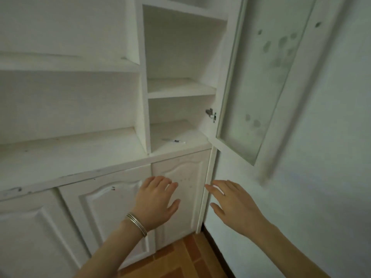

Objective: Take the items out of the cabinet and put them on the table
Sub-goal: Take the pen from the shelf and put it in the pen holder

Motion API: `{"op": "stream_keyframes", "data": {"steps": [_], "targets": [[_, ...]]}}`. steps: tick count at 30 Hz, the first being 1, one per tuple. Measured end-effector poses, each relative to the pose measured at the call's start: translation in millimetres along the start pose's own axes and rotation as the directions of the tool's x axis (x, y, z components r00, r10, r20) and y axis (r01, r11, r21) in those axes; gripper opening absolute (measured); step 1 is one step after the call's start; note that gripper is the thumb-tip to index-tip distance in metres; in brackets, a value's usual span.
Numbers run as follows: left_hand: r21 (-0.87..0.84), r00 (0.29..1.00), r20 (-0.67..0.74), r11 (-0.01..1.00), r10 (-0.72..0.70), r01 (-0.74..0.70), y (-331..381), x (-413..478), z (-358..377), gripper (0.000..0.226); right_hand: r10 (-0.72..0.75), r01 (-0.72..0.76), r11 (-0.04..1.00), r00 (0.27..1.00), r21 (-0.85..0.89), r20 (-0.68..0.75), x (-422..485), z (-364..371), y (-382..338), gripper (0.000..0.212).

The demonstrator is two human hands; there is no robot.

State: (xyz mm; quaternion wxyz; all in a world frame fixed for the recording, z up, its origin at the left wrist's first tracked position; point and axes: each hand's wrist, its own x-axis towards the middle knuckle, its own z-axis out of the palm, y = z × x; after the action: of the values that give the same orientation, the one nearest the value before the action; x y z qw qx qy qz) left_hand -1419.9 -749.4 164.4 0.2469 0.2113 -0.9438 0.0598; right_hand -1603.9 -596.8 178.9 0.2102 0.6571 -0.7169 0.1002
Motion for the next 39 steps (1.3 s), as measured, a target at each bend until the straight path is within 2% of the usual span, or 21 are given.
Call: {"op": "stream_keyframes", "data": {"steps": [4, 8, 11, 18, 28, 32, 39], "targets": [[0.041, 0.997, -0.07, 0.999, 0.014, -0.011, -74, 17, -11, 0.043, -0.028, 0.028, 1.0, 0.999, 0.007, -0.035, 75, 23, -20, 0.043], [0.06, 0.999, -0.046, 0.998, 0.003, -0.001, -130, 30, -2, 0.044, -0.029, 0.03, 0.999, 0.998, 0.019, -0.049, 127, 47, -29, 0.05], [0.049, 0.998, -0.028, 0.998, 0.05, -0.049, -155, 39, 13, 0.043, -0.021, 0.021, 1.0, 1.0, -0.013, -0.008, 154, 64, -25, 0.049], [0.026, 0.983, -0.077, 0.985, 0.169, -0.168, -187, 82, 55, 0.043, 0.012, -0.016, 1.0, 0.985, 0.022, 0.17, 202, 100, 9, 0.041], [0.116, 0.963, -0.023, 0.958, 0.268, -0.263, -237, 166, 107, 0.041, -0.008, -0.003, 0.999, 0.969, 0.044, 0.247, 287, 183, 78, 0.041], [0.159, 0.977, -0.009, 0.965, 0.215, -0.21, -256, 187, 124, 0.043, -0.051, 0.043, 0.999, 0.956, 0.032, 0.289, 318, 223, 107, 0.04], [0.183, 0.982, -0.084, 0.971, 0.171, -0.154, -265, 197, 137, 0.043, -0.095, 0.075, 0.995, 0.934, 0.071, 0.345, 353, 280, 137, 0.041]]}}
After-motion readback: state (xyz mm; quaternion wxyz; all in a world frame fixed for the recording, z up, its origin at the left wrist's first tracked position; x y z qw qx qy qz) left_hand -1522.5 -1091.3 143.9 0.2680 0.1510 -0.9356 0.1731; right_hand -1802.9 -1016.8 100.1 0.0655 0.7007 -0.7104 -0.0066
